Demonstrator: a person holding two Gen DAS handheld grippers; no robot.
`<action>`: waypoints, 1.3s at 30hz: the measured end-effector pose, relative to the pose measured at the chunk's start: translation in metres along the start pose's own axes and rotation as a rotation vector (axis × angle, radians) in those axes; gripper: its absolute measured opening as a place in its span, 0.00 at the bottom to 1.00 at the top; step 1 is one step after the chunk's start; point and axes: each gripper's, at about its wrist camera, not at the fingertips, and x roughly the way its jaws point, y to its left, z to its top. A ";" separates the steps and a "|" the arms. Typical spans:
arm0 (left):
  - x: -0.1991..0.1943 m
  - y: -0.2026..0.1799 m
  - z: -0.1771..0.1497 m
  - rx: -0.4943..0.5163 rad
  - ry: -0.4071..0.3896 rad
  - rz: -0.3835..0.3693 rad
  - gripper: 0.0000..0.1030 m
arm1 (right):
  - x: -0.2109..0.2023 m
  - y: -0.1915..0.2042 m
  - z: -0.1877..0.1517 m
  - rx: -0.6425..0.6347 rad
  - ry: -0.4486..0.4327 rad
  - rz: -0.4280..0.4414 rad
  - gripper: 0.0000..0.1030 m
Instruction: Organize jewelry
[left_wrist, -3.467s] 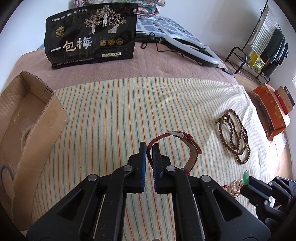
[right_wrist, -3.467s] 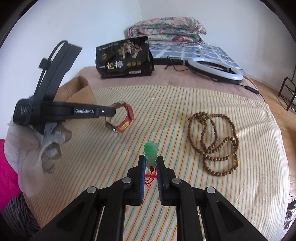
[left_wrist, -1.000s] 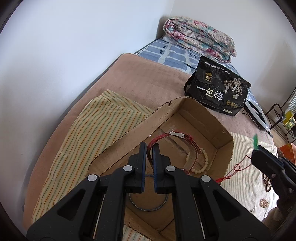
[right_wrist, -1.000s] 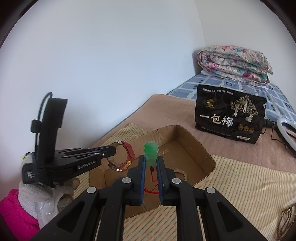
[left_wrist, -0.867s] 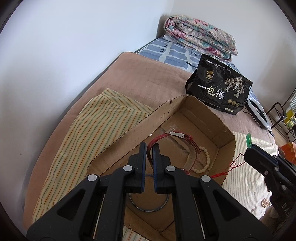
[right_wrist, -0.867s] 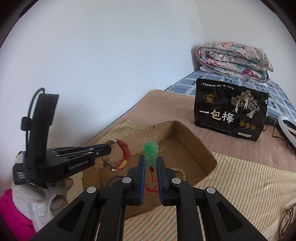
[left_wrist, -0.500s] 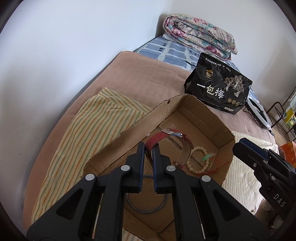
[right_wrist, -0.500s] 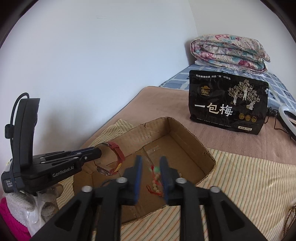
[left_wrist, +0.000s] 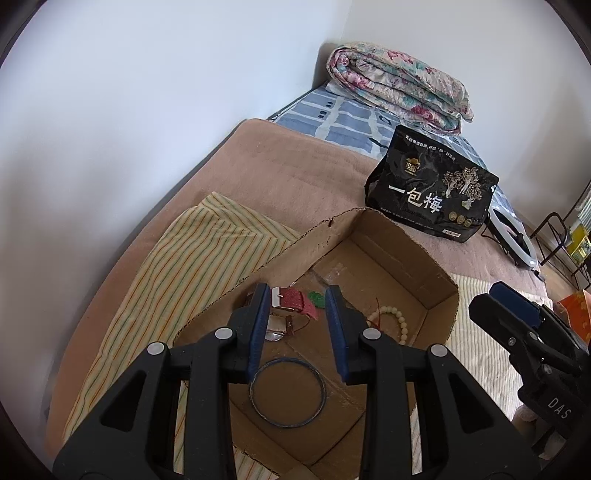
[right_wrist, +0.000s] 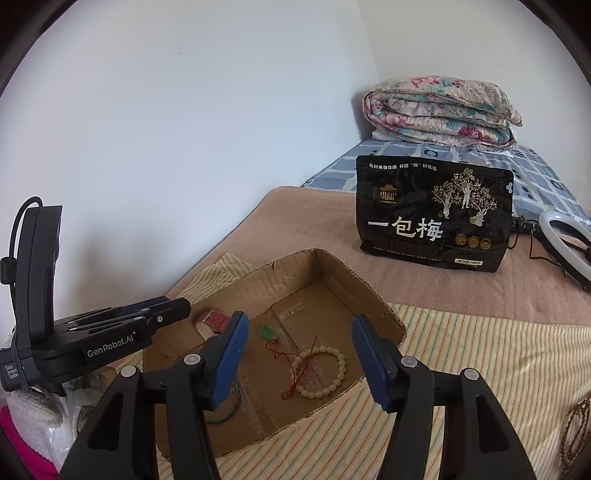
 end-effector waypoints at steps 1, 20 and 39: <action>-0.002 -0.001 0.000 0.001 -0.003 0.000 0.29 | -0.002 0.000 0.000 -0.001 -0.002 0.000 0.60; -0.038 -0.028 -0.001 0.030 -0.069 -0.025 0.29 | -0.073 -0.019 -0.004 -0.003 -0.077 -0.083 0.85; -0.055 -0.111 -0.021 0.136 -0.089 -0.157 0.65 | -0.194 -0.103 -0.048 0.080 -0.142 -0.275 1.00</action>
